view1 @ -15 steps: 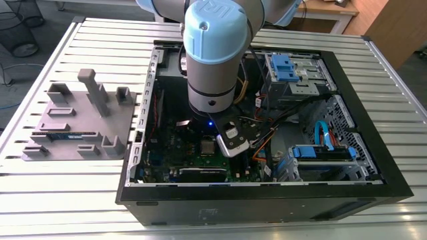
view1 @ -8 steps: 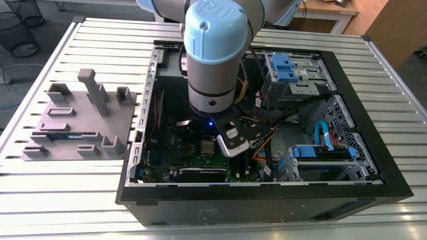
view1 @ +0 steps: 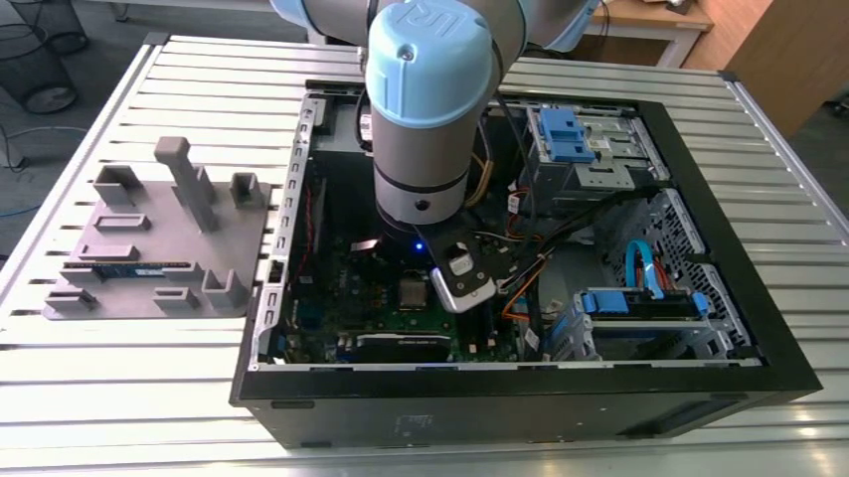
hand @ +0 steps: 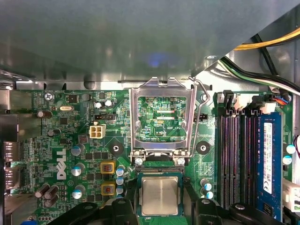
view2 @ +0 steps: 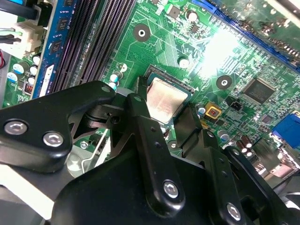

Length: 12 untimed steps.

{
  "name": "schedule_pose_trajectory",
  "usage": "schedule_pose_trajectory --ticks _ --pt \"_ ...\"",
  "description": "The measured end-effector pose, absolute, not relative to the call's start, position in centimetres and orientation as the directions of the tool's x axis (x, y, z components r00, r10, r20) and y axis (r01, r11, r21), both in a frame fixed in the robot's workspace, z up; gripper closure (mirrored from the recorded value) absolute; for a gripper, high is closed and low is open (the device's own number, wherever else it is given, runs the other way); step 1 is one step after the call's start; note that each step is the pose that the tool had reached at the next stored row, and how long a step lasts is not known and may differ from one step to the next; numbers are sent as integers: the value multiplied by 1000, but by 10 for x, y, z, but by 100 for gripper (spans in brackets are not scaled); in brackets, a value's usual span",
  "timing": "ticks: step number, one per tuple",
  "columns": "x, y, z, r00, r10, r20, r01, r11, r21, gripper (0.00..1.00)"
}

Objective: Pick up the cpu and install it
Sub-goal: 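Place the cpu into insertion slot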

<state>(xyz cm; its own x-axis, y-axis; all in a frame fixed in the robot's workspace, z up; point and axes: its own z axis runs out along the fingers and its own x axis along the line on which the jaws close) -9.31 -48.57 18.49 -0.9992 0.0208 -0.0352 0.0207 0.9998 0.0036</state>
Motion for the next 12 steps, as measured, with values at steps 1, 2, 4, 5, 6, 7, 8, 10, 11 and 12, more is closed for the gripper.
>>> schedule_pose_trajectory --ticks 1,2,4,5,6,7,8,10,11,12 --pt "-93 -486 185 -999 21 -35 21 1000 4 53" --pt "-93 -486 185 -999 21 -35 21 1000 4 53" --pt "-93 -486 185 -999 21 -35 21 1000 4 53" --pt "-93 -486 185 -999 21 -35 21 1000 4 53" --pt "-93 -486 185 -999 21 -35 21 1000 3 53" --pt "-93 -486 185 -999 21 -36 21 1000 4 53" --pt "-93 -486 184 -999 21 -36 20 1000 4 52" --pt "-93 -486 184 -999 21 -36 20 1000 4 47" --pt "-93 -486 184 -999 21 -36 21 1000 4 47" --pt "-93 -486 184 -999 21 -35 21 1000 4 47"
